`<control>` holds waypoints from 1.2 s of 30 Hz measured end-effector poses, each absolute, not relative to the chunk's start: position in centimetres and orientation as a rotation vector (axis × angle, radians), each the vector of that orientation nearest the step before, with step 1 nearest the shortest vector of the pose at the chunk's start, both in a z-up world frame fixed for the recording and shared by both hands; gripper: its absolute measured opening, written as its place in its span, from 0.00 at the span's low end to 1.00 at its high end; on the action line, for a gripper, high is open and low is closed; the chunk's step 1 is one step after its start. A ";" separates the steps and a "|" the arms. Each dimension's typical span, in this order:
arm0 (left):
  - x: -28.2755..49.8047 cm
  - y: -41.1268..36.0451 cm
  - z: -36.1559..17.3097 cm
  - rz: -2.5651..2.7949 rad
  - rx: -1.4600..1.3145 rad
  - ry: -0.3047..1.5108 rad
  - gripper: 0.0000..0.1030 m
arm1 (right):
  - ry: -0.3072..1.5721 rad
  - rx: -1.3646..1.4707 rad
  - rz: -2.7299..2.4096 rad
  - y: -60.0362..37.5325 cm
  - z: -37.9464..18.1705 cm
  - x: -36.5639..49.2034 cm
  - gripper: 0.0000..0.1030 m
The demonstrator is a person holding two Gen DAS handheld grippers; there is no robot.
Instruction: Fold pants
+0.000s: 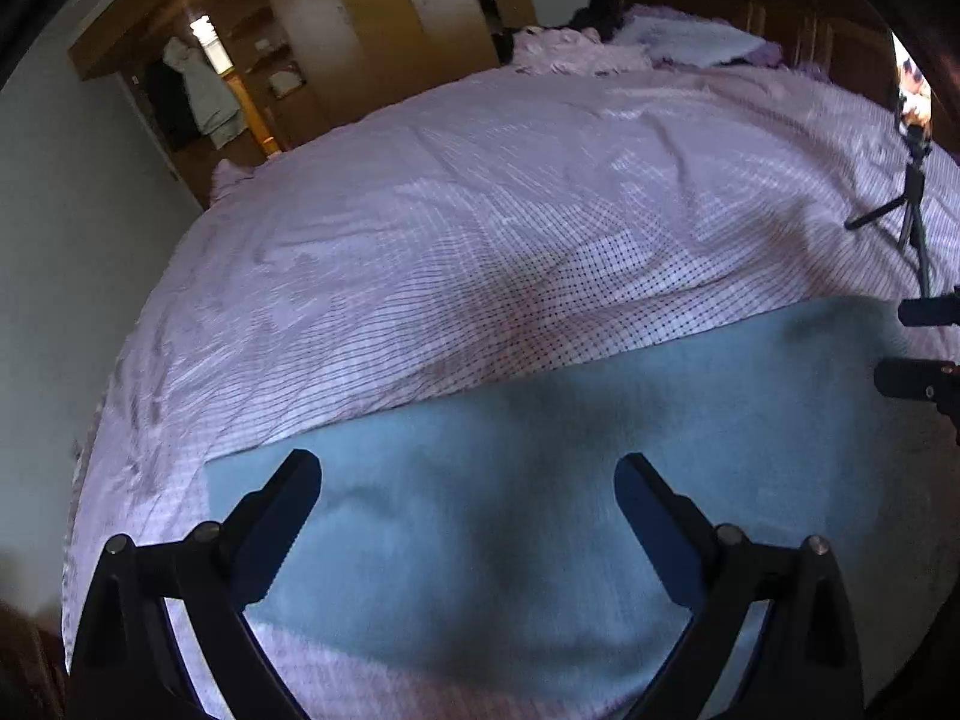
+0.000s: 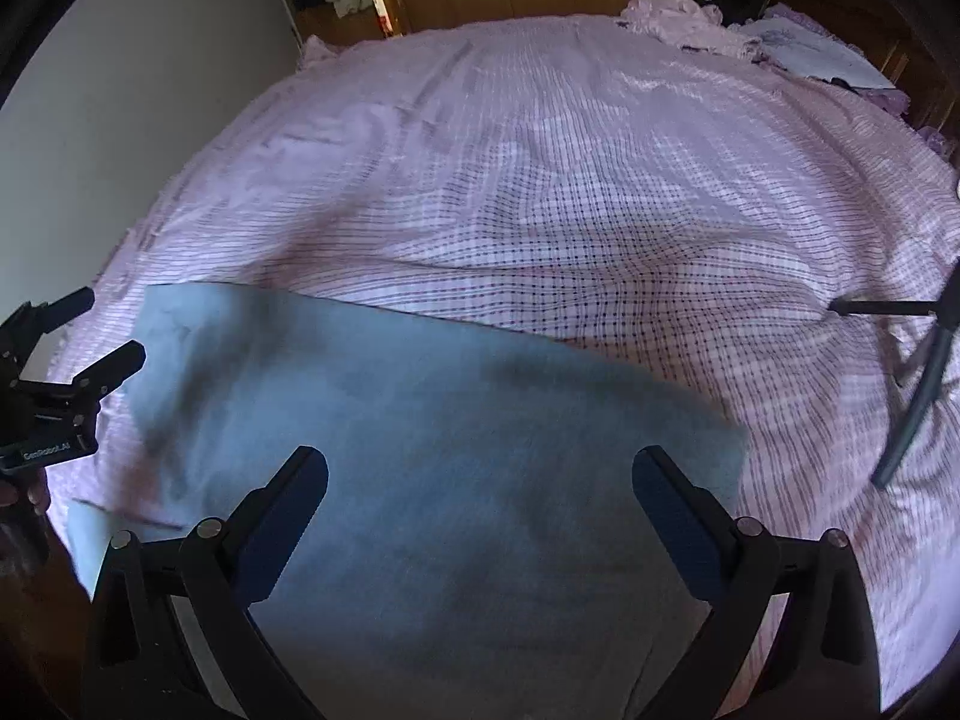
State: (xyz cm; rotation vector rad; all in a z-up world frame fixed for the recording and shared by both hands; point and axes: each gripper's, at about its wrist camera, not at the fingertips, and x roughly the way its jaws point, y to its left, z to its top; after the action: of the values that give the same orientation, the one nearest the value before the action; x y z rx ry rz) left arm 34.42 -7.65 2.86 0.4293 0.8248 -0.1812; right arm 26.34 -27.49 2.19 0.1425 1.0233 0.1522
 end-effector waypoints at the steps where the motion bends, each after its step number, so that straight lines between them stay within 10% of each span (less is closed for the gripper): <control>1: 35.5 -8.1 1.9 -0.191 0.437 0.836 0.98 | 1.033 0.143 0.155 -27.6 1.5 27.0 0.95; 26: 44.9 -8.9 -9.5 -0.407 0.419 1.055 0.98 | 1.162 0.004 0.214 -27.9 -6.5 34.4 0.94; 29: 44.4 -8.6 -9.1 -0.440 0.383 1.051 0.79 | 1.166 0.012 0.211 -27.9 -5.5 34.3 0.69; 33: 43.3 -8.6 -8.1 -0.426 0.388 1.030 0.28 | 1.175 0.089 0.242 -28.3 -4.5 33.6 0.13; 36: 42.5 -8.2 -7.1 -0.394 0.354 1.029 0.05 | 1.180 0.138 0.254 -28.8 -4.0 33.1 0.02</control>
State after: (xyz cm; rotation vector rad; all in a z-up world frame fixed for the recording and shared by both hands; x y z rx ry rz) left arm 42.53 -8.19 -7.10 0.3536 1.0285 -0.3944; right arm 33.06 -28.77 -3.99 0.1384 1.1797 0.2535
